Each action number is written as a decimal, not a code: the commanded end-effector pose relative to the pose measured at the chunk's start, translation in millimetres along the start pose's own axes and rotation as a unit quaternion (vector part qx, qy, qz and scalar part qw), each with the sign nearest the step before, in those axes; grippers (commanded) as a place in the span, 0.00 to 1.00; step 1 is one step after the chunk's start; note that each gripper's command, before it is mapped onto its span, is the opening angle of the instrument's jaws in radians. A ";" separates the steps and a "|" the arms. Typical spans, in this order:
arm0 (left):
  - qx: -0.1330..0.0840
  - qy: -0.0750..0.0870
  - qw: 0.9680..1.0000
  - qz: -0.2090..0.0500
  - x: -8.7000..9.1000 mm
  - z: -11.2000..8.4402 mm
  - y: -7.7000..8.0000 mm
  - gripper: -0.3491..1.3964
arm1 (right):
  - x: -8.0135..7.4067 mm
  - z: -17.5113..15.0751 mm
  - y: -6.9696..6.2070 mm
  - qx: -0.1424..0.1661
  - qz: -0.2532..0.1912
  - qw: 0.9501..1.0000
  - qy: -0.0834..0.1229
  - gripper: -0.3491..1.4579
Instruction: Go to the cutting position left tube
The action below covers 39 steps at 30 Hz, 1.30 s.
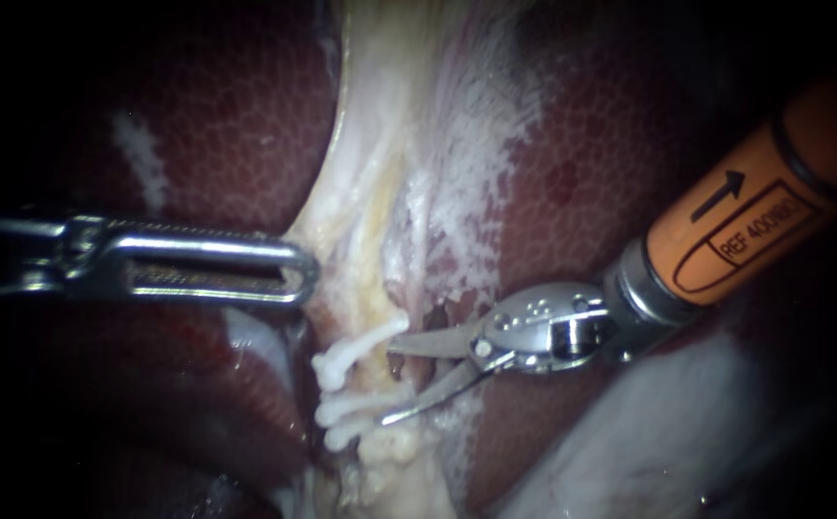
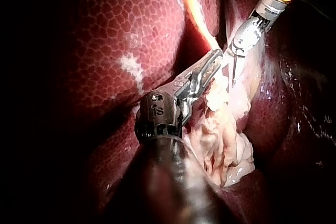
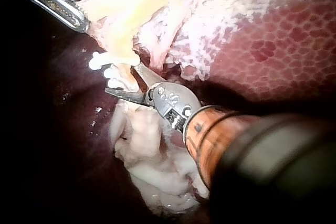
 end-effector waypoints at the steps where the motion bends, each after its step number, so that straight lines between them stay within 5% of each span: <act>1: 0.000 0.000 1.000 0.000 0.0 0.0 0.0 0.00 | 0.1 0.2 0.1 0.000 0.000 1.000 0.001 0.58; 13: 0.000 0.000 1.000 0.000 0.0 0.1 0.1 0.00 | 0.9 1.5 0.4 0.011 0.013 1.000 0.010 0.58; 39: 0.000 0.000 1.000 0.000 0.1 0.1 0.2 0.00 | 1.8 2.8 0.2 0.034 0.026 0.999 0.022 0.37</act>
